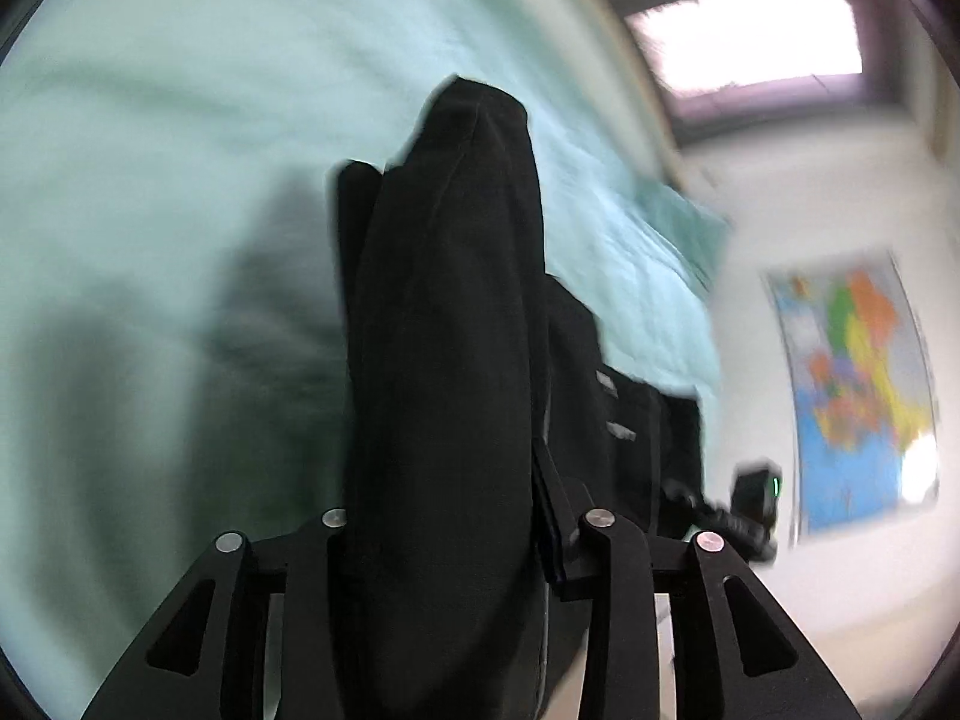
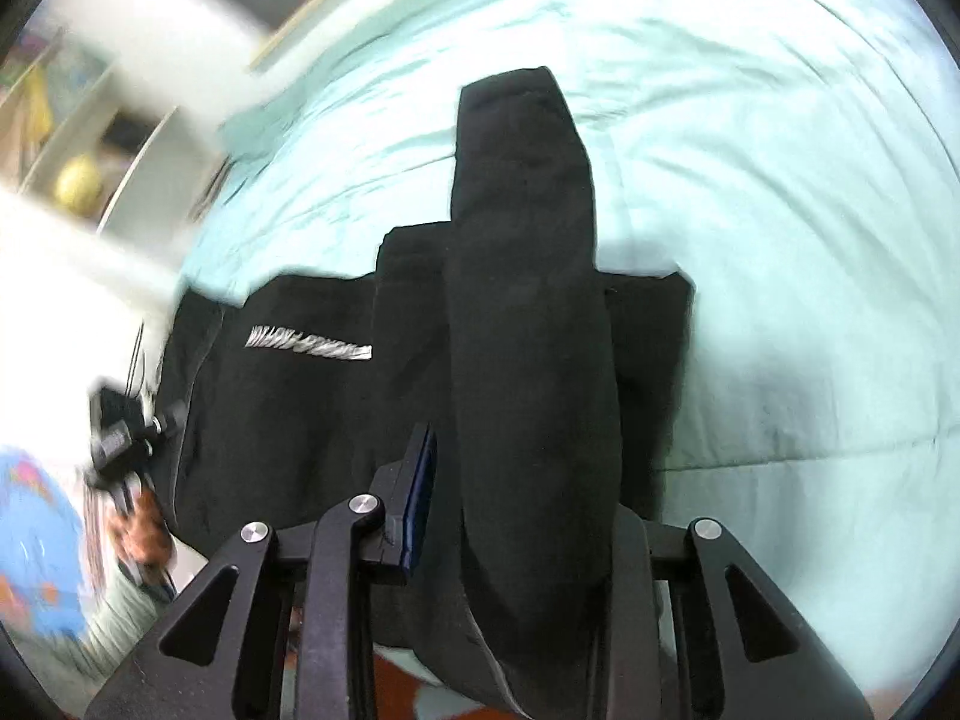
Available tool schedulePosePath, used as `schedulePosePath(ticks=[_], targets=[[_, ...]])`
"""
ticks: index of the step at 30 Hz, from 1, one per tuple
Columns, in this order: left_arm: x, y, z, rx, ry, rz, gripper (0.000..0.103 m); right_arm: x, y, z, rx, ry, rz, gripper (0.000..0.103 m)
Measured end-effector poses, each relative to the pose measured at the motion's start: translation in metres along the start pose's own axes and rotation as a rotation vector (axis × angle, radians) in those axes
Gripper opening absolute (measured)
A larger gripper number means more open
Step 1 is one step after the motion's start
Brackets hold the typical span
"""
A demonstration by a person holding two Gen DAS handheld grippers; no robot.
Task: Fold large clothes
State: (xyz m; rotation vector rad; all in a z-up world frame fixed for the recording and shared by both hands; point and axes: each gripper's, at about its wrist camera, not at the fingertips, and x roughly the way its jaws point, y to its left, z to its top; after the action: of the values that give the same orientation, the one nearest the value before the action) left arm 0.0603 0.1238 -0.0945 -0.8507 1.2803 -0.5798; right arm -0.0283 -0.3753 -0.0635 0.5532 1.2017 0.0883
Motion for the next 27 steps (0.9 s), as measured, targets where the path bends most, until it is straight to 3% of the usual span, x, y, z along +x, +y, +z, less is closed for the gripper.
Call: schedulePosePath(ticks=[3,4,5,7,9,11,13,16,19,22,23,24,27], targets=[[-0.001,0.054,0.006,-0.144,0.01,0.064,0.048,0.01,-0.026,0.0,0.053,0.015,-0.092,0.036],[-0.004,0.07,0.006,-0.183,0.014,0.075,0.054,0.014,-0.033,-0.001,0.08,0.036,-0.121,0.041],[-0.008,0.08,0.006,-0.215,0.015,0.058,0.055,0.018,-0.043,-0.003,0.111,0.057,-0.151,0.052],[-0.027,0.087,0.005,-0.239,-0.015,0.06,0.055,0.02,-0.059,-0.008,0.146,0.071,-0.262,0.056],[-0.043,0.078,0.005,-0.201,-0.052,0.122,0.055,0.014,-0.078,-0.012,0.161,0.086,-0.377,0.056],[-0.055,0.056,0.006,-0.131,-0.087,0.216,0.054,-0.003,-0.09,-0.014,0.18,0.067,-0.394,0.057],[-0.067,0.021,0.007,-0.012,-0.12,0.292,0.053,-0.016,-0.07,-0.012,0.152,0.028,-0.368,0.057],[-0.061,-0.042,0.0,0.17,-0.123,0.303,0.054,-0.021,-0.01,0.0,0.034,-0.03,-0.329,0.06],[-0.023,-0.085,-0.013,0.278,-0.042,0.31,0.054,-0.003,0.03,-0.003,-0.07,-0.01,-0.284,0.061],[0.025,-0.096,-0.028,0.362,0.047,0.415,0.054,0.03,0.056,-0.004,-0.164,0.016,-0.342,0.061],[0.041,-0.095,-0.034,0.387,0.075,0.479,0.054,0.032,0.047,-0.036,-0.185,0.039,-0.365,0.061],[0.058,-0.088,-0.04,0.398,0.103,0.541,0.053,0.041,0.034,-0.039,-0.184,0.073,-0.389,0.061],[0.078,-0.066,-0.042,0.367,0.076,0.565,0.054,0.075,0.018,-0.06,-0.134,0.154,-0.361,0.061]])
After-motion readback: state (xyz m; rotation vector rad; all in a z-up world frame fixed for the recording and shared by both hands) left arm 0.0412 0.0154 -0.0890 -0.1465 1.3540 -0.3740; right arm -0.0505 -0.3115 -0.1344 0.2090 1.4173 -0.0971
